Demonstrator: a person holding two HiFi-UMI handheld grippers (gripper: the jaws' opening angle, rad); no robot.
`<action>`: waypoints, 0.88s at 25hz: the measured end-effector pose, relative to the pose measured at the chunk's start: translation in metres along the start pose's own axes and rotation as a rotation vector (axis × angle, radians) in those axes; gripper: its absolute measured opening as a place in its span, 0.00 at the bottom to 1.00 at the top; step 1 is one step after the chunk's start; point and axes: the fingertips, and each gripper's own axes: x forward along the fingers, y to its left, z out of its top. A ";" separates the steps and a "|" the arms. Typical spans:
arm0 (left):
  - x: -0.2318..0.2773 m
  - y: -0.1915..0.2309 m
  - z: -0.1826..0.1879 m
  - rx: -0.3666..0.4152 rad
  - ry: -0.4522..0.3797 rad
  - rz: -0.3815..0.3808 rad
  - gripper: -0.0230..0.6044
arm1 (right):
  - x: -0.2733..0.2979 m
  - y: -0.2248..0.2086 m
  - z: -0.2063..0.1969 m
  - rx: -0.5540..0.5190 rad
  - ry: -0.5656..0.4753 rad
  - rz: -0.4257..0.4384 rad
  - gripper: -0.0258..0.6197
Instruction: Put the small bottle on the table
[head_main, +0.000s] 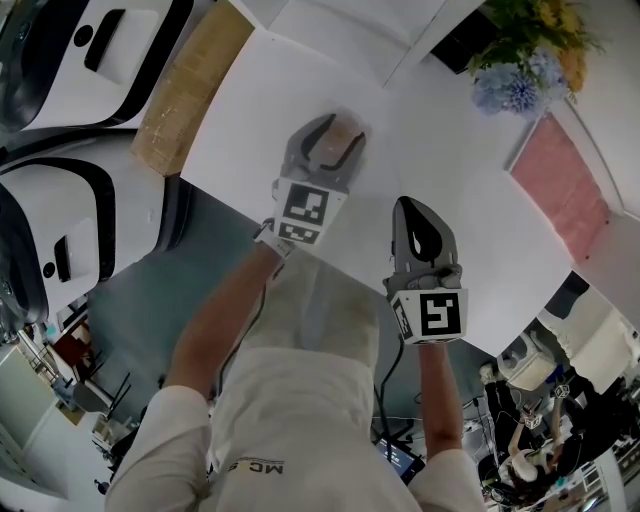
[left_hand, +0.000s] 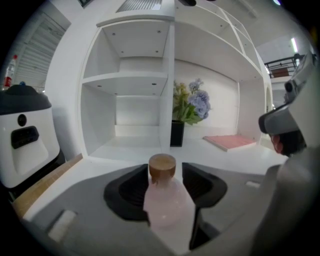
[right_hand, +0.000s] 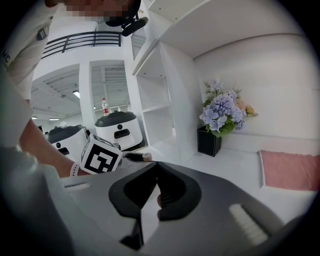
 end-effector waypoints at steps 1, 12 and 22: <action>-0.001 -0.001 0.001 -0.004 -0.002 -0.005 0.37 | -0.002 0.000 0.000 0.004 -0.001 -0.003 0.04; -0.040 -0.013 0.023 0.013 -0.015 0.029 0.44 | -0.029 0.007 0.013 -0.018 -0.011 -0.030 0.04; -0.106 -0.055 0.069 -0.011 -0.037 -0.012 0.25 | -0.067 0.018 0.042 -0.071 0.002 -0.101 0.04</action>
